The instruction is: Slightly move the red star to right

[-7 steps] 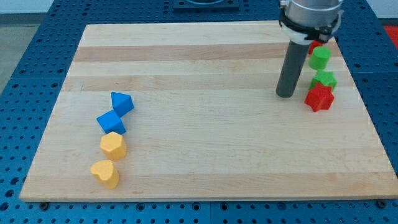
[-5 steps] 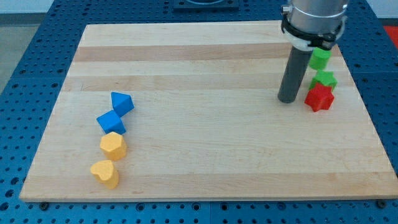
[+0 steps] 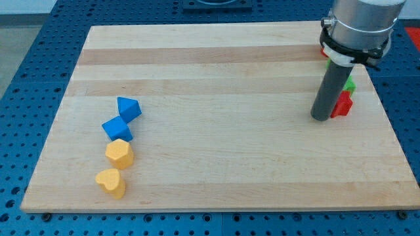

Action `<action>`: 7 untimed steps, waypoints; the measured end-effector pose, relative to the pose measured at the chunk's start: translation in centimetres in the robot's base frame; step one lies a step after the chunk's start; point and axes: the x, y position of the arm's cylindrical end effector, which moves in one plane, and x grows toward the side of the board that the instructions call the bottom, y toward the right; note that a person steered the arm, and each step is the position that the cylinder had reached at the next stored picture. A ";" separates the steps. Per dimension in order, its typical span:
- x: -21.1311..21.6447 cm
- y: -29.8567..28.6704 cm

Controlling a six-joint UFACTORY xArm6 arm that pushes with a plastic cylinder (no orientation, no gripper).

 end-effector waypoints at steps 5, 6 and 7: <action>0.2 -1.6; -3.2 -1.6; -3.2 -1.6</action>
